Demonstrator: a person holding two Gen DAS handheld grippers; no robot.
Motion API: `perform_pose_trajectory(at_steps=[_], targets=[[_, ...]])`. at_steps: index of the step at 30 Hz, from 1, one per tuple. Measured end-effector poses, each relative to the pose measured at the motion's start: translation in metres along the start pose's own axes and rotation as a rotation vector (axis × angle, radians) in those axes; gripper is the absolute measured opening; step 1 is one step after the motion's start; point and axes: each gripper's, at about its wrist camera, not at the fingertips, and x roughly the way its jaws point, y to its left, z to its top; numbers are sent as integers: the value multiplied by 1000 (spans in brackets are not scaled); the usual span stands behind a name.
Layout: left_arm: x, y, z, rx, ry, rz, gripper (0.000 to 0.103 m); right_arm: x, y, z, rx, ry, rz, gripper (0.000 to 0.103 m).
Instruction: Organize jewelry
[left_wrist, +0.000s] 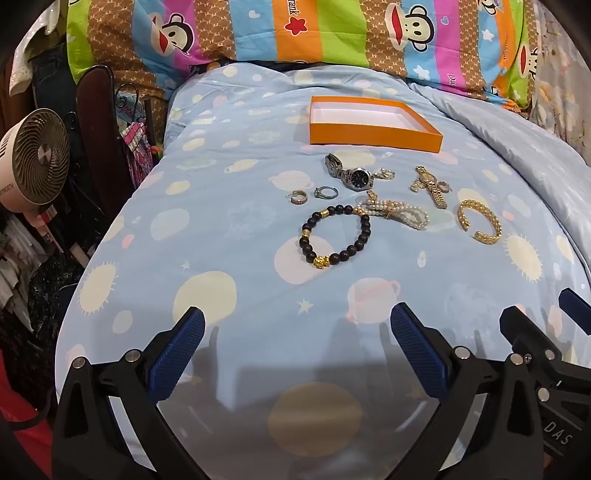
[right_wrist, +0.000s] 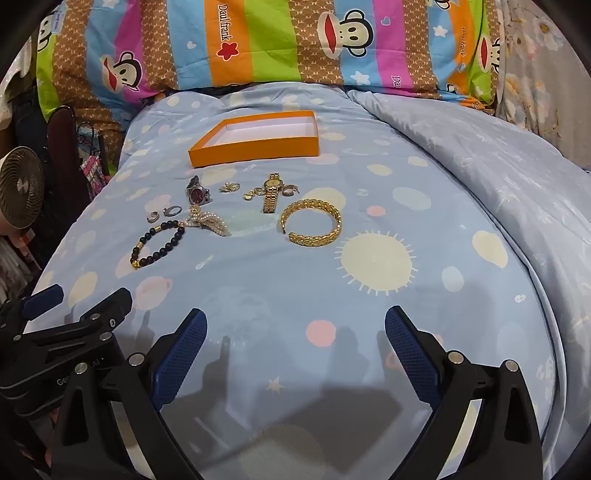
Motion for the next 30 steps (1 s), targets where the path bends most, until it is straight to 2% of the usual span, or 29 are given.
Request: perform_pose_trajectory(at_steps=[17, 21, 30], targets=[[-1, -1, -4, 2, 10, 10, 98, -3, -4, 5, 2, -4, -3, 96], [-1, -1, -5, 5, 8, 17, 98, -4, -6, -6, 10, -6, -2, 96], [0, -2, -5, 8, 14, 23, 98, -2, -5, -4, 17, -3, -4, 96]])
